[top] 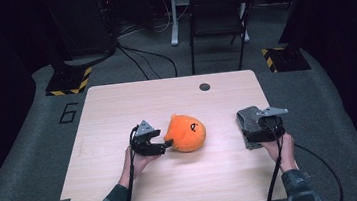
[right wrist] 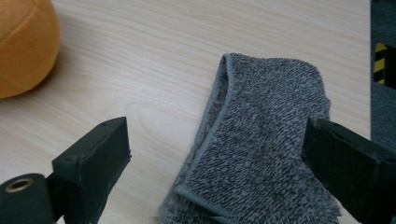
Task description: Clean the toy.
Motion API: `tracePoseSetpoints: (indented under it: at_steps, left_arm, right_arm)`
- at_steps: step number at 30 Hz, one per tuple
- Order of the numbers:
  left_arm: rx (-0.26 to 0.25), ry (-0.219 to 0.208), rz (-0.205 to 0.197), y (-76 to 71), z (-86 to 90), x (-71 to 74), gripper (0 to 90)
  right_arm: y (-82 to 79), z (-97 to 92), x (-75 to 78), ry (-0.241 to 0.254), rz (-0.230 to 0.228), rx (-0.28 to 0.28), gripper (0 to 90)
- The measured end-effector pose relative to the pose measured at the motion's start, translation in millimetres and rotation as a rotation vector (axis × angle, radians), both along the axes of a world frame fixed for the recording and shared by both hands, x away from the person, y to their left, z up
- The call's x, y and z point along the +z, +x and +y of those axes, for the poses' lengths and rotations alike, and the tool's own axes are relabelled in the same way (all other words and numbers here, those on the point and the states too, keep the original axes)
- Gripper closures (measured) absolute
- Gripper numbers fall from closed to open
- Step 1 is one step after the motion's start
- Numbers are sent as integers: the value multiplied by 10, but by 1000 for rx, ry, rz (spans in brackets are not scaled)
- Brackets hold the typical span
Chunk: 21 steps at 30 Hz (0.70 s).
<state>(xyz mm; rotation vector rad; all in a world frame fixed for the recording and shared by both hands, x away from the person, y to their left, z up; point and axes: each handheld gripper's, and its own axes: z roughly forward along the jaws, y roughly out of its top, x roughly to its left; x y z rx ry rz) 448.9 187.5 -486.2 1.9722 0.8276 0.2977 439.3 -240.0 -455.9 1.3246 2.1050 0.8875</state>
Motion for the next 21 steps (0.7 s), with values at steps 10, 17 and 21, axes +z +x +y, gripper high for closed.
tracePoseSetpoints:
  at_steps: [10, 17, 21]
  left_arm:
    - [-5, -15, 26, -16, -21, -32, 545]
    - [18, -2, 22, -73, -46, -33, 744]
    - [29, -1, 18, -88, -44, -41, 771]
  right_arm:
    - [223, -4, -78, 31, 65, -42, 53]
    - [303, 42, -253, -11, 112, -60, 88]
    - [312, 39, -372, -28, 120, -58, 136]
